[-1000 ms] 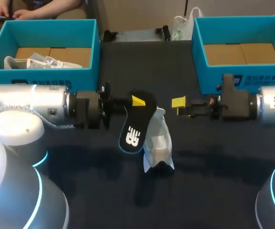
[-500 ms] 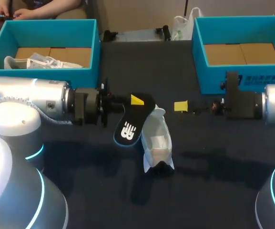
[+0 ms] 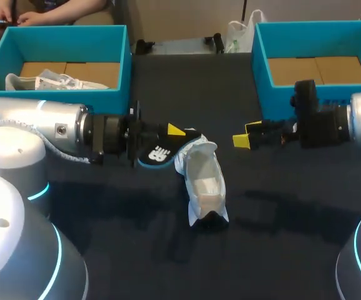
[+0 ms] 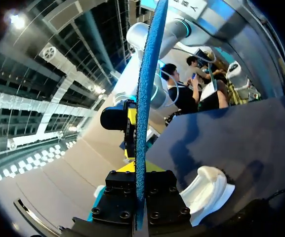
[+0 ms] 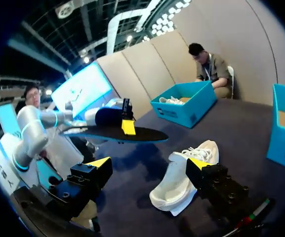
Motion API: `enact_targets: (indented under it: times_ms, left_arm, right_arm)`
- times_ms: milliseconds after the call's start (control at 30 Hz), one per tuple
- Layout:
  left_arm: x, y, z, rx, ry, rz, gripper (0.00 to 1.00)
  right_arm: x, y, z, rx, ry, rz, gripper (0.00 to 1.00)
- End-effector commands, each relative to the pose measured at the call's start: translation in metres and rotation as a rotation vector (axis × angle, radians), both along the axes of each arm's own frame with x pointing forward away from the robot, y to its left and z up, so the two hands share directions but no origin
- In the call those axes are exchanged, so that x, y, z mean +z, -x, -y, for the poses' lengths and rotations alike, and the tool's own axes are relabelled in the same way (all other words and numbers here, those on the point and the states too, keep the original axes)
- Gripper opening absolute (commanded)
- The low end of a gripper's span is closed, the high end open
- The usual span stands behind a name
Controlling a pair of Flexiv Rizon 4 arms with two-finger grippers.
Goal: Take the shoe out of the shoebox, open the shoe tongue, remove and reinsert the insole, then place the shoe into the shoebox
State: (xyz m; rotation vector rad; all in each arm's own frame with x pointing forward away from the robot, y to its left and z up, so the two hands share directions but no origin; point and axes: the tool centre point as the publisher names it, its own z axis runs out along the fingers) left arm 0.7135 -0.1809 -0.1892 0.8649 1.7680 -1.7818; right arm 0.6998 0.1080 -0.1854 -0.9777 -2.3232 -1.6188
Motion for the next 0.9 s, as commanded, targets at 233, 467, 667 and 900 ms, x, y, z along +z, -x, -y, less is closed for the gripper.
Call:
enact_targets:
  times_ms: [233,467,667,900]
  left_arm:
    - [0.022,0.009,-0.010,-0.019,0.032,-0.246,0.00]
    - [0.033,0.020,-0.010,-0.028,0.054,-0.363,0.00]
    - [0.033,0.020,-0.010,-0.028,0.054,-0.363,0.00]
    - [0.033,0.020,-0.010,-0.028,0.054,-0.363,0.00]
  right_arm:
    - [-0.005,-0.007,-0.001,0.402,0.327,0.321,1.00]
    - [-0.003,-0.008,-0.001,0.480,0.344,0.381,1.00]
    - [-0.003,-0.008,-0.001,0.480,0.344,0.381,1.00]
    - [-0.003,-0.008,-0.001,0.480,0.344,0.381,1.00]
